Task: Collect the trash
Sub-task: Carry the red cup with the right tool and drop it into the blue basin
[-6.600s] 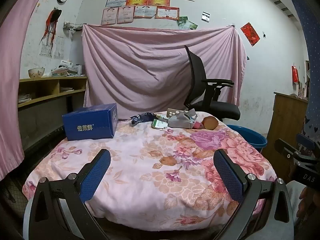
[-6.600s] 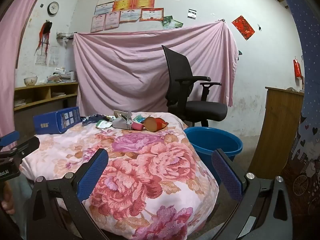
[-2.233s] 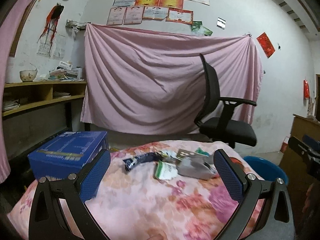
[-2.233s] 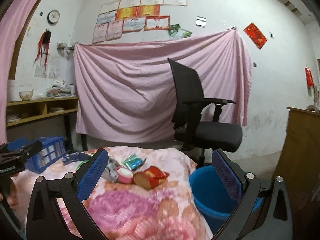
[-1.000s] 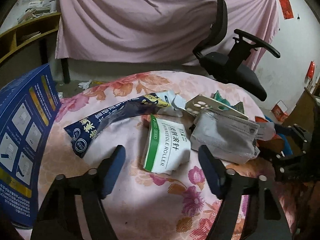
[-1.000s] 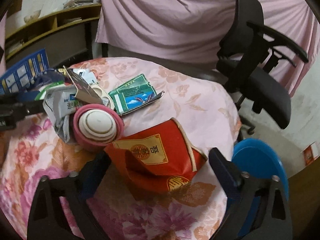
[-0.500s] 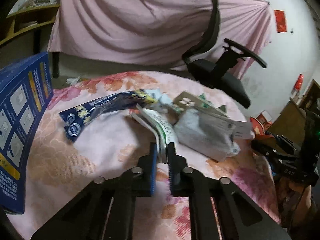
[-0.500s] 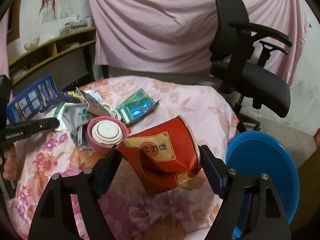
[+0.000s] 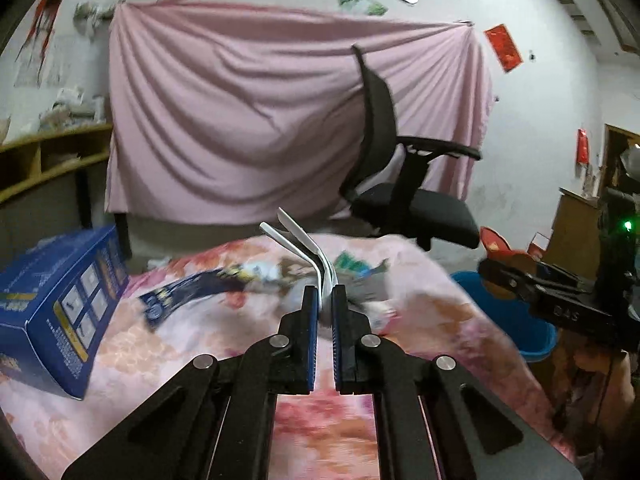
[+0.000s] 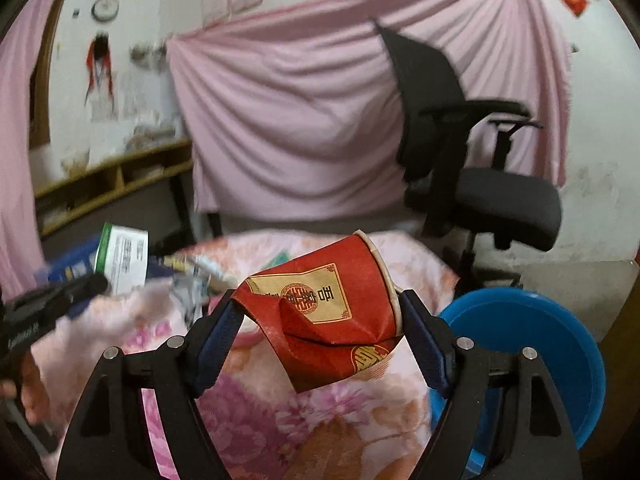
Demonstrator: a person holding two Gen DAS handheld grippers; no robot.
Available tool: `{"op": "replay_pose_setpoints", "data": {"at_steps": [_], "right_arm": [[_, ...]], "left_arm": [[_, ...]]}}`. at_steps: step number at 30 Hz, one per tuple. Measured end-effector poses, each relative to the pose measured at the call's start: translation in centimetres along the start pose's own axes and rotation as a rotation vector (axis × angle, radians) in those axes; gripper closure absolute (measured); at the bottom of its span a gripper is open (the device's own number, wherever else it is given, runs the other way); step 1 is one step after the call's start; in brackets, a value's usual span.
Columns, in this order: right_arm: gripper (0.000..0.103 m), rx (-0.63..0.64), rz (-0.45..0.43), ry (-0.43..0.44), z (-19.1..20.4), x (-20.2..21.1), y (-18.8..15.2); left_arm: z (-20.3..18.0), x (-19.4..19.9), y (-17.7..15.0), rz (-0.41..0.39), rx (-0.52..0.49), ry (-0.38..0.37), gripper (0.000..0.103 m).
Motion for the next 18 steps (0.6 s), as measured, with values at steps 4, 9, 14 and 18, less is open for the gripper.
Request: {"op": "replay_pose_setpoints", "data": {"at_steps": [4,9,14,18], "right_arm": [[0.025,-0.047,-0.075,-0.023,-1.8,1.7,0.5],[0.025,-0.109,-0.127,-0.083,-5.1,3.7,1.1],[0.024,-0.183,-0.155,-0.159,-9.3,5.0,1.1],[0.024,-0.225,-0.135,-0.228,-12.5,4.7,0.7]], "left_arm": [[-3.9,0.1,1.5,-0.016,-0.056,-0.044,0.099],[-8.9,-1.6,3.9,0.0,-0.11,-0.12,0.099],[-12.7,-4.7,5.3,0.059,-0.106,-0.207,0.099],[-15.3,-8.1,5.5,0.145,-0.049,-0.274,0.099]]}}
Point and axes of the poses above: each gripper's, at about its wrist camera, not at the fingertips, and x roughly against the way its jaws point, z to its left, y to its top, the point moved 6 cm from there along -x, roughly the way its jaws point, and after that the axes turned 11 degrees about z, right-handed, at the moved point
